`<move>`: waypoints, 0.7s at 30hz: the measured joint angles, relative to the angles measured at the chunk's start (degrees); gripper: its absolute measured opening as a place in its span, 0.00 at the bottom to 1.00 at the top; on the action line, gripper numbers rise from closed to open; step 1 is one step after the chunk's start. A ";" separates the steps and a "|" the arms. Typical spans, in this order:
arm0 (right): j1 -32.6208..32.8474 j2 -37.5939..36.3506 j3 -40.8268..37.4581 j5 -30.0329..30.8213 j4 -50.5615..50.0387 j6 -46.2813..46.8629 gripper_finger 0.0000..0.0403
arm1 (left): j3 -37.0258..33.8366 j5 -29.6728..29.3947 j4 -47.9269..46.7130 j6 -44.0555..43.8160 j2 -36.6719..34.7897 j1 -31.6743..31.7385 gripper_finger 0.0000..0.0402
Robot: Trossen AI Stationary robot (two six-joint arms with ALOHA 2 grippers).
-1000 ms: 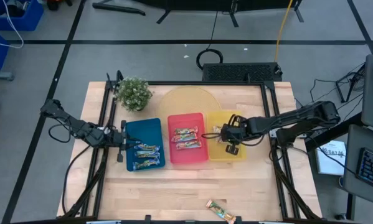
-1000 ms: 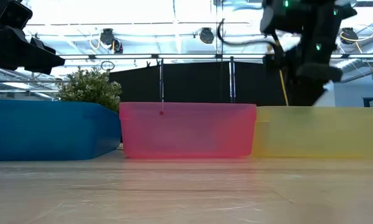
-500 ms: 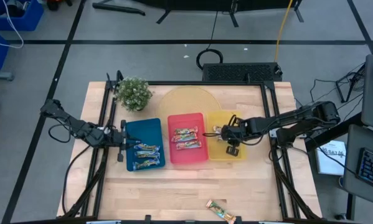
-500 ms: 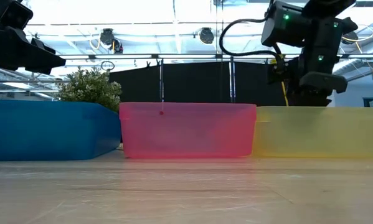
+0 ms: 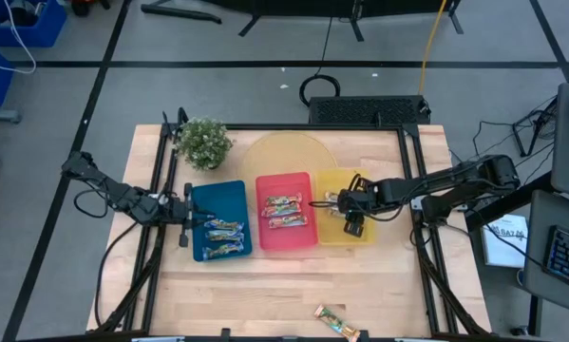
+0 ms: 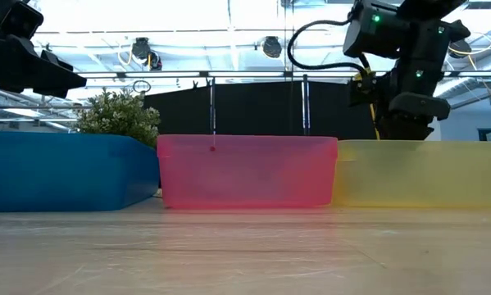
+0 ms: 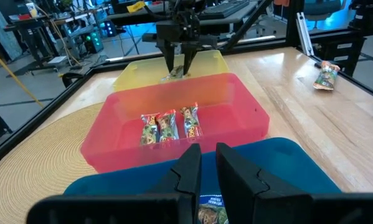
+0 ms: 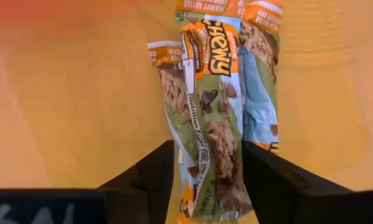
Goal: Pick and place Granola Bars by type
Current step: Put the yellow granola bar into the yellow bin
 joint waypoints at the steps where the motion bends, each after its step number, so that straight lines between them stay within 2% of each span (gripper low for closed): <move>1: 0.00 -0.45 0.55 -0.02 -1.09 0.00 0.43 | 0.00 0.00 0.00 0.00 -0.02 0.00 0.14; 7: 1.72 -2.59 5.41 -0.09 -2.90 1.39 0.41 | 0.00 0.01 -0.37 0.00 -0.01 0.01 0.14; 12: 9.42 -2.17 11.08 -0.09 -2.03 1.53 0.39 | 0.00 0.04 -1.10 -0.07 -0.01 0.01 0.14; 16: 18.33 2.01 17.46 3.76 -1.30 3.20 0.37 | 0.00 0.08 -1.91 -0.61 0.00 0.00 0.14; 21: 28.58 13.07 29.49 8.99 -2.85 5.13 0.36 | 0.00 0.07 -2.21 -1.44 -0.01 0.01 0.14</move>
